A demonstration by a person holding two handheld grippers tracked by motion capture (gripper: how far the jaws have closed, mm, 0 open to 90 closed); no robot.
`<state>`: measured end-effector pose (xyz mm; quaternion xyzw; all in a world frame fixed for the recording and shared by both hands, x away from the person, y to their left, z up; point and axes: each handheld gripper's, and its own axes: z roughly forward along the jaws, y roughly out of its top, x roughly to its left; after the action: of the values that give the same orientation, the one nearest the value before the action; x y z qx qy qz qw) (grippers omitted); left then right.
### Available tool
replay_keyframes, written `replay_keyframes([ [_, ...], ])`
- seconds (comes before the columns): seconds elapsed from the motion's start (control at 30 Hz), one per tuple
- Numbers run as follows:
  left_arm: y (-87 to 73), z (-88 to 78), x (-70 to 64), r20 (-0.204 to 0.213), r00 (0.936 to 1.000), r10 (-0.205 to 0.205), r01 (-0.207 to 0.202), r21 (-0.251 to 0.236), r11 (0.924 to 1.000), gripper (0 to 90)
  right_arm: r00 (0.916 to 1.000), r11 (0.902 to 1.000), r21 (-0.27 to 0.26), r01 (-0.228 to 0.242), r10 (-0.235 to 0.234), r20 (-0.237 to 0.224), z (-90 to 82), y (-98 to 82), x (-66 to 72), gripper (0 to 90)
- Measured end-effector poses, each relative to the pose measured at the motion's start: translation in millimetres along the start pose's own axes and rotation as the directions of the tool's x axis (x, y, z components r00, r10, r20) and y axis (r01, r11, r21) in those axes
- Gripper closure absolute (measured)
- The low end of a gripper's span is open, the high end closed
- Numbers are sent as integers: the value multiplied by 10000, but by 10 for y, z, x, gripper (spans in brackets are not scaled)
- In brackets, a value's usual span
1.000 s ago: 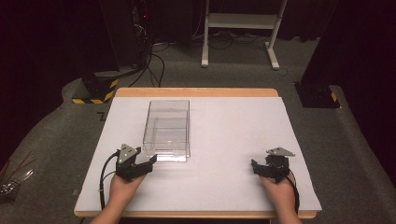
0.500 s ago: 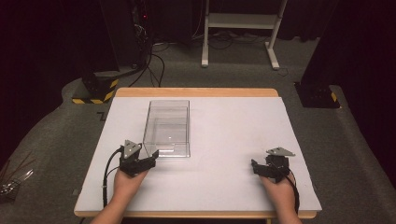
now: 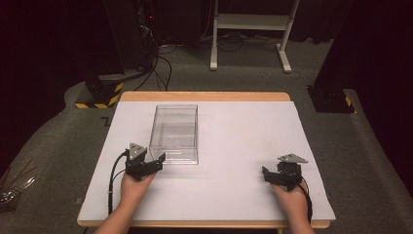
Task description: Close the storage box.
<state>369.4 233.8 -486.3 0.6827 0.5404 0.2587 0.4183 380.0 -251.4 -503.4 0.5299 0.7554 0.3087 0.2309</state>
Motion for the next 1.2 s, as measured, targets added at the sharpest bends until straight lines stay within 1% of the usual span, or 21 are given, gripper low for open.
replay_keyframes([
  [0.1, 9, 40, 3, -52, 10000, -51, 51, 36, 10000, 238, 10000, 10000, -5, 24, -24, -3, 0, 0, -2, 159],
  [0.33, -11, 103, -33, 69, 10000, -57, 55, 185, 9998, 253, 10000, 10000, 1, -3, 3, 0, 0, 0, 0, 159],
  [0.43, -14, 105, -45, 91, 9999, -51, 49, 188, 9998, 266, 10000, 10000, 0, -1, 1, -3, 0, 0, 0, 159],
  [0.5, -14, 95, -47, 177, 9998, -76, 73, 209, 9998, 273, 10000, 10000, -8, 28, -28, -6, 0, 0, -2, 159],
  [0.63, -19, 45, -63, 335, 9994, 99, -109, 278, 9996, 261, 10000, 10000, -7, 24, -24, -6, 0, 0, -2, 159],
  [0.73, -34, -16, -82, 440, 9986, 309, -322, 283, 9991, 246, 10000, 10000, -9, 27, -27, -3, 0, 0, -2, 159],
  [0.9, -89, -119, -53, 693, 9973, 262, -285, 337, 9990, 243, 10000, 10000, -1, -1, 1, -1, 0, 0, 0, 159],
  [1.03, -145, -208, 1, 820, 9957, 441, -479, 452, 9978, 248, 10000, 10000, 8, 3, -3, -5, -1, 0, 0, 159],
  [1.17, -190, -305, 106, 946, 9944, 463, -525, 634, 9966, 251, 10000, 10000, 8, 3, -3, -3, -1, 0, 1, 159],
  [1.2, -199, -328, 140, 900, 9946, 514, -576, 672, 9961, 251, 10000, 10000, 9, 2, -2, -4, -1, 0, 1, 159],
])
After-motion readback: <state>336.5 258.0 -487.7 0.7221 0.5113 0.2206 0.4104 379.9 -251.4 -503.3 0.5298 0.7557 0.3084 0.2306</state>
